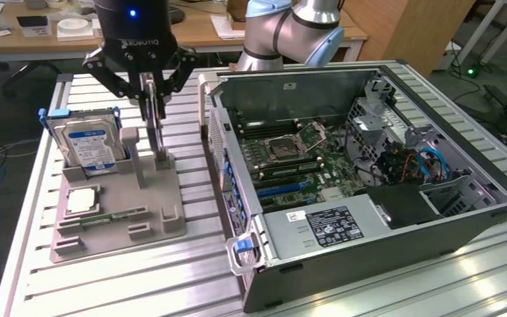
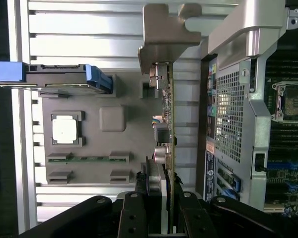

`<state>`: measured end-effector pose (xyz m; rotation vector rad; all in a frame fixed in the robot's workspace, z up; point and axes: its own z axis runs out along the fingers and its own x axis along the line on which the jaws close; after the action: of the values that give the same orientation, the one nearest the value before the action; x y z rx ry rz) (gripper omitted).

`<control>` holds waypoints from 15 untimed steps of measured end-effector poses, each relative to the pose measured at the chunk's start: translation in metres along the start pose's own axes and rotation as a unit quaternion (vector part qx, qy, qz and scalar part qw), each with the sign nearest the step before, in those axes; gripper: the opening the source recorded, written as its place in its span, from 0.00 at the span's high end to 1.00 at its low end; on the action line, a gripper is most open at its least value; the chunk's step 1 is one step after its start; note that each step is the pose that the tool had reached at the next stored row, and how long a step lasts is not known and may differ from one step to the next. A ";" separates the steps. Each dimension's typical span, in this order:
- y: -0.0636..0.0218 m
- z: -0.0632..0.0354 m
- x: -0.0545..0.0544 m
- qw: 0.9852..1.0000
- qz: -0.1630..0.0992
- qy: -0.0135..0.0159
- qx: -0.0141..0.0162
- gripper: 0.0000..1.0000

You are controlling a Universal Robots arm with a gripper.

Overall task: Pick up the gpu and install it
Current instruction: 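Pick up the gpu and move the gpu toward the slot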

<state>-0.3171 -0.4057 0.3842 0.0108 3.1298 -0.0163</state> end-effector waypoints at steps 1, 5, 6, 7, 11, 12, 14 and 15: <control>0.0000 -0.0025 0.000 1.000 0.000 0.000 0.000 0.72; -0.0001 -0.0111 0.000 1.000 0.000 0.000 0.000 0.72; -0.0002 -0.0128 0.000 1.000 0.000 0.000 0.000 0.72; -0.0002 -0.0146 0.000 1.000 0.000 0.000 0.000 0.72; -0.0002 -0.0218 0.000 1.000 0.000 0.000 0.000 0.72; -0.0003 -0.0235 0.000 1.000 0.000 0.000 0.000 0.72; -0.0003 -0.0268 0.000 1.000 0.000 0.000 0.000 0.72; -0.0003 -0.0284 0.000 1.000 0.000 0.000 0.000 0.72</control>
<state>-0.3171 -0.4057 0.4126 0.0108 3.1298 -0.0162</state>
